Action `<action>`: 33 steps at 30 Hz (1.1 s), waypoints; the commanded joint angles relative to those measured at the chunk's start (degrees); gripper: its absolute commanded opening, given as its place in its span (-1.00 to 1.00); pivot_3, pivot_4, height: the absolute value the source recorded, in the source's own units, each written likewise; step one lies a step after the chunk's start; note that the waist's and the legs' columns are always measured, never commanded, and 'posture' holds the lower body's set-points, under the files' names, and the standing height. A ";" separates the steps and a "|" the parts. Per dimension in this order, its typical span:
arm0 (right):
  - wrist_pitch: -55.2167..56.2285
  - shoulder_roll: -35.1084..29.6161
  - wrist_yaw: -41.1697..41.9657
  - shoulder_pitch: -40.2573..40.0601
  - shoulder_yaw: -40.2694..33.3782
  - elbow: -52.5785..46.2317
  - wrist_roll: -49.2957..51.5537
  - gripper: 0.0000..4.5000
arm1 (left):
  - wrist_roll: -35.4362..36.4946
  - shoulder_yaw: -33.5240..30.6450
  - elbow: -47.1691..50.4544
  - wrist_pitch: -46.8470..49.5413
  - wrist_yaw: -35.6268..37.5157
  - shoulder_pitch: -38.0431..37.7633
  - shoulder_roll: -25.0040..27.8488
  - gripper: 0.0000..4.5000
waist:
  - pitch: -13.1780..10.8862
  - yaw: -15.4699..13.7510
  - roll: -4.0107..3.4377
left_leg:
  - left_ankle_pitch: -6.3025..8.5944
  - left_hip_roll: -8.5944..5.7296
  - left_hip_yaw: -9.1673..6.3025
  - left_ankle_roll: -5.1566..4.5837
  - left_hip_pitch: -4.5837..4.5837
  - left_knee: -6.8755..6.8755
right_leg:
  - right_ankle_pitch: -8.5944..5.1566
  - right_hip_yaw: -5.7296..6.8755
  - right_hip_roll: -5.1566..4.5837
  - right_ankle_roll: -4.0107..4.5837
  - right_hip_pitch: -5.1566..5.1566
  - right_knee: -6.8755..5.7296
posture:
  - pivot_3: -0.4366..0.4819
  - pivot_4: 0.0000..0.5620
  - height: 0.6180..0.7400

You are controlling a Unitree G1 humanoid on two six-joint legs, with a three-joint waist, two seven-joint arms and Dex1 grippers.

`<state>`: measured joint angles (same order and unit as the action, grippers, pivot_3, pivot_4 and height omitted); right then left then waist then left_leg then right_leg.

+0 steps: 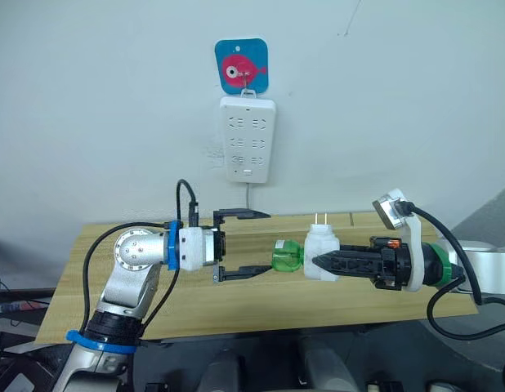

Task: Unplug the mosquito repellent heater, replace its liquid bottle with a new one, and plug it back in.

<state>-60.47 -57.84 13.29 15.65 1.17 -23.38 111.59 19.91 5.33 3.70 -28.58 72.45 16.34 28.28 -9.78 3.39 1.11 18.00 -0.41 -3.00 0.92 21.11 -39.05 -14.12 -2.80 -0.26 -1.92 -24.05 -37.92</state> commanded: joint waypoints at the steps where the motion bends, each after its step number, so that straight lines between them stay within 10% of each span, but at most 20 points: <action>1: 0.39 0.12 0.16 0.89 -1.36 -0.78 1.41 0.32 | 0.38 1.96 1.27 -4.74 0.10 -0.37 -1.33 0.98 | 0.00 -0.01 0.00 | 0.00 0.00 -0.01 0.00 0.01 0.00 | 0.00 0.02 0.00 0.00 0.00 0.00 | -0.34 -0.45 0.84; 33: 0.25 2.34 -1.62 2.63 -1.11 1.10 1.41 0.32 | 1.11 4.51 -5.30 -11.13 -1.26 1.09 -1.11 0.98 | 0.01 0.04 -0.01 | 0.00 0.03 -0.10 -0.01 -0.04 0.00 | 0.00 0.09 0.05 -0.01 0.02 -0.08 | -0.35 -0.49 0.84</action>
<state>-61.09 -55.84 11.84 16.90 1.19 -21.97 111.59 21.29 9.46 -2.56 -39.36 72.88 15.94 28.17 -9.77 3.43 1.10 17.99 -0.39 -3.07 0.92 21.07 -39.06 -14.12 -2.73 -0.20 -1.93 -24.02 -37.99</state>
